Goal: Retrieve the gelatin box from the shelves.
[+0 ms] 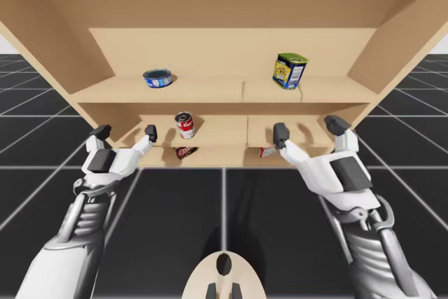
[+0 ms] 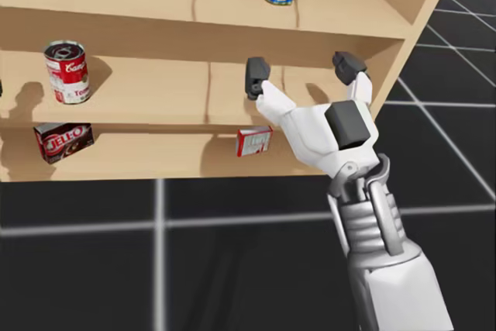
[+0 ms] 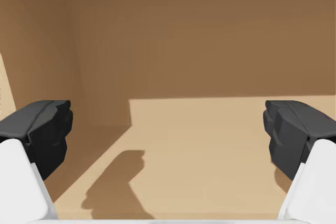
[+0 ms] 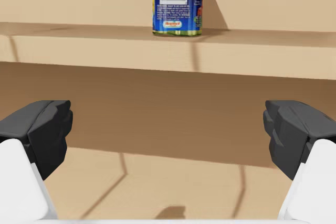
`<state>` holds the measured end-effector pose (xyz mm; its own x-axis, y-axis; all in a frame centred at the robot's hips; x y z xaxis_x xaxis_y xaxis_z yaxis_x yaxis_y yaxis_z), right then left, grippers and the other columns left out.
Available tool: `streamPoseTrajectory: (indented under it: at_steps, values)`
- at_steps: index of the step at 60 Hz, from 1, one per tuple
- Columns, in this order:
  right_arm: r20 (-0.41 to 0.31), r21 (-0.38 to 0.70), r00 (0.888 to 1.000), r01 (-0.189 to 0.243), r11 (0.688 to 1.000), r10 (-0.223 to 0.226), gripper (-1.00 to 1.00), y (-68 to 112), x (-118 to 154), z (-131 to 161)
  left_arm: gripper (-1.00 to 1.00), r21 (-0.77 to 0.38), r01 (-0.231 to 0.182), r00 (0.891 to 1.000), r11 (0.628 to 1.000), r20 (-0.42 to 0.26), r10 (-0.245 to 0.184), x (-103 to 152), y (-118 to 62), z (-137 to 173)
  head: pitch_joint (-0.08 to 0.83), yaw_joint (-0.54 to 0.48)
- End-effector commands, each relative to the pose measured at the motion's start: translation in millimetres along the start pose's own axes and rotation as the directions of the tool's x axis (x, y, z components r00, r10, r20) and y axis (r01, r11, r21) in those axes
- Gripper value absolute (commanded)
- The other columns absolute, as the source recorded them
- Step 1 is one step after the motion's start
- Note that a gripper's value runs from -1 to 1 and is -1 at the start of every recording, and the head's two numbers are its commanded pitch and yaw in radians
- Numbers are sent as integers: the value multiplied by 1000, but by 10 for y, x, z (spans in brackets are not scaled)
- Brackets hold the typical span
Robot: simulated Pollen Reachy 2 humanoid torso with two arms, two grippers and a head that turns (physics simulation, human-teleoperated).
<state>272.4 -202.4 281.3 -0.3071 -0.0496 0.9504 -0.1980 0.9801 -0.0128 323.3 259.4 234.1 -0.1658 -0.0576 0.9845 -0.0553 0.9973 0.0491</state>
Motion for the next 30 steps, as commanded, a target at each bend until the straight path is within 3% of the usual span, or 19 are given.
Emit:
streamPoseTrajectory:
  at_steps: [1,11,23,27,30]
  values:
    - [-6,-4,1000,5,1000,-5,-1000,122,166,292,-1000,2,-3,1000,1000,1,3,5,7,4,598,-244]
    - [-52,42,998,-28,999,30,-1000,285,25,569,-1000,5,-5,1000,1000,0,5,7,17,1,592,-255]
    - [-134,57,991,29,998,-21,-1000,375,-242,751,-1000,8,-3,1000,1000,-1,3,12,23,2,591,-244]
    - [-176,42,980,99,994,-90,-1000,317,-421,795,-1000,9,-3,1000,1000,-2,3,10,19,2,588,-236]
    - [-193,31,975,120,992,-112,-1000,291,-510,794,-1000,9,-2,1000,1000,-3,2,6,15,2,589,-236]
